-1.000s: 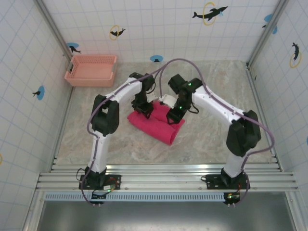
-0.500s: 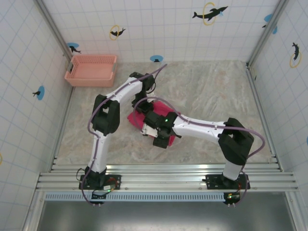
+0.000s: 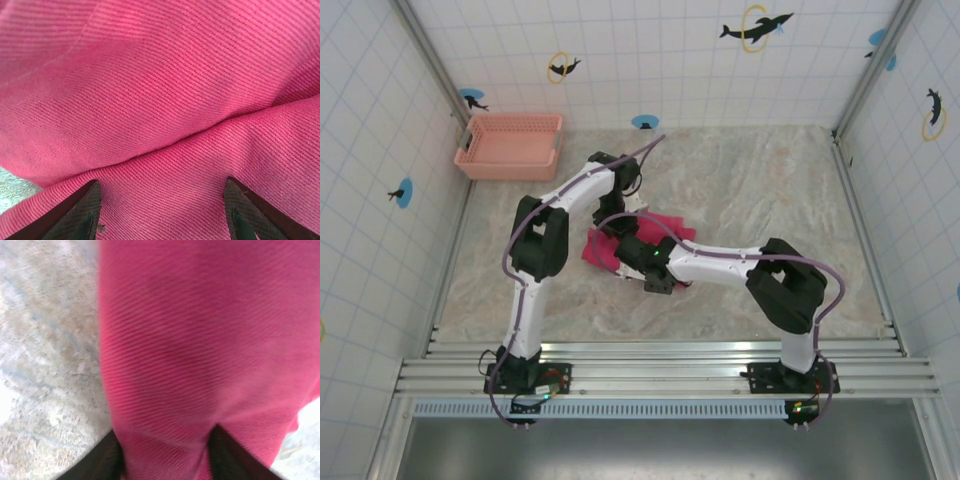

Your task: Roll up the long pants

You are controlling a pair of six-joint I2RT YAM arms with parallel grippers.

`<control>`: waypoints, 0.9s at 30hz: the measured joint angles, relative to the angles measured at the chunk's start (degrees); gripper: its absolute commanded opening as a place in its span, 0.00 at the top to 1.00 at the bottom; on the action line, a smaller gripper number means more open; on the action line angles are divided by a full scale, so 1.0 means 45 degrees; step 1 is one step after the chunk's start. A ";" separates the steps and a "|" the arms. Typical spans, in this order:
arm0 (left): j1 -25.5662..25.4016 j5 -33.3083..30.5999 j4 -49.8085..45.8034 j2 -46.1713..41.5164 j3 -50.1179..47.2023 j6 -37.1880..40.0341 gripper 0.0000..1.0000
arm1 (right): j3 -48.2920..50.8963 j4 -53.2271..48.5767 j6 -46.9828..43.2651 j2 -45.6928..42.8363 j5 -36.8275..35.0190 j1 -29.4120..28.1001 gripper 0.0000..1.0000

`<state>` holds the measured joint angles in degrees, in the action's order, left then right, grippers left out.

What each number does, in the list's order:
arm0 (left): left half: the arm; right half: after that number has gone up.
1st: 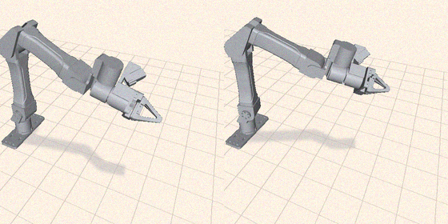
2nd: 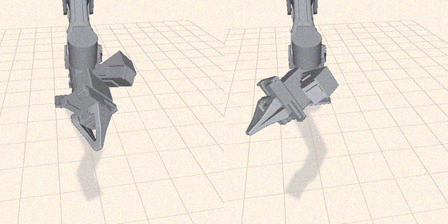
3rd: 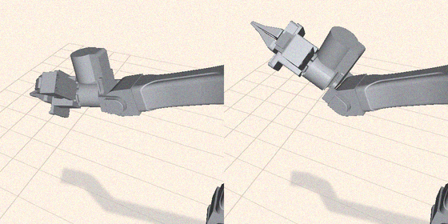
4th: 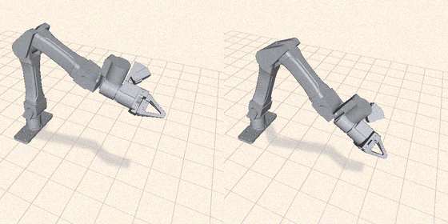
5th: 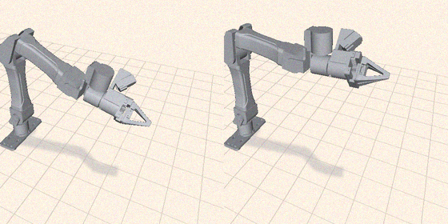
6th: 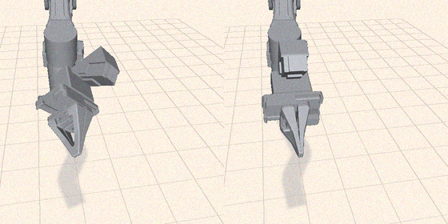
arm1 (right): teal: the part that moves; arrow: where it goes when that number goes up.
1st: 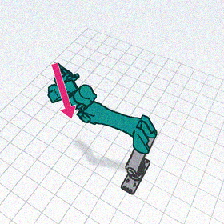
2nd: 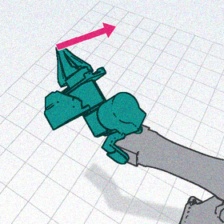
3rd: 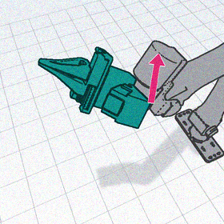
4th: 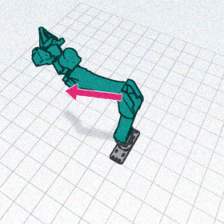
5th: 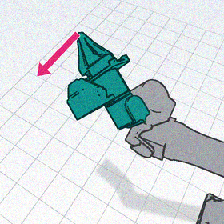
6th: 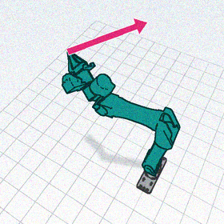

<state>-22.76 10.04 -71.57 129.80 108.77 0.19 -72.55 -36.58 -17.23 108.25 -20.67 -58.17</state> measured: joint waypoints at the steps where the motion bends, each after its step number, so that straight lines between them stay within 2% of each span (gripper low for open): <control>1: 0.0000 0.0000 -0.0015 0.0000 0.0000 0.0005 0.33 | -0.0083 -0.0068 -0.0194 0.0034 0.0107 0.0078 0.77; 4: 0.0000 0.0000 -0.0034 0.0000 -0.0010 0.0010 0.32 | -0.0262 -0.0267 -0.0729 0.0053 0.0597 0.0311 0.87; 8: 0.0000 -0.0005 -0.0034 0.0000 -0.0010 0.0015 0.30 | -0.0583 -0.0695 -0.1326 0.0053 0.1666 0.0675 0.91; 11: 0.0010 0.0049 -0.0112 0.0000 -0.0010 0.0058 0.27 | -0.1107 -0.1481 -0.1608 0.0102 0.3055 0.1044 0.94; 20: 0.0019 -0.0010 -0.0578 0.0015 0.0296 0.0092 0.19 | -0.2943 -0.4634 -0.1661 0.0777 1.0078 0.2147 0.93; 27: 0.0219 -0.0811 -0.0631 -0.0457 0.1326 -0.0039 0.18 | -0.3944 -0.6649 -0.0831 0.2123 1.5130 0.3886 0.93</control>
<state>-21.78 6.39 -74.41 127.74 114.74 0.01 -90.30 -66.50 -20.97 117.80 47.42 -40.69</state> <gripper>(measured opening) 0.823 0.210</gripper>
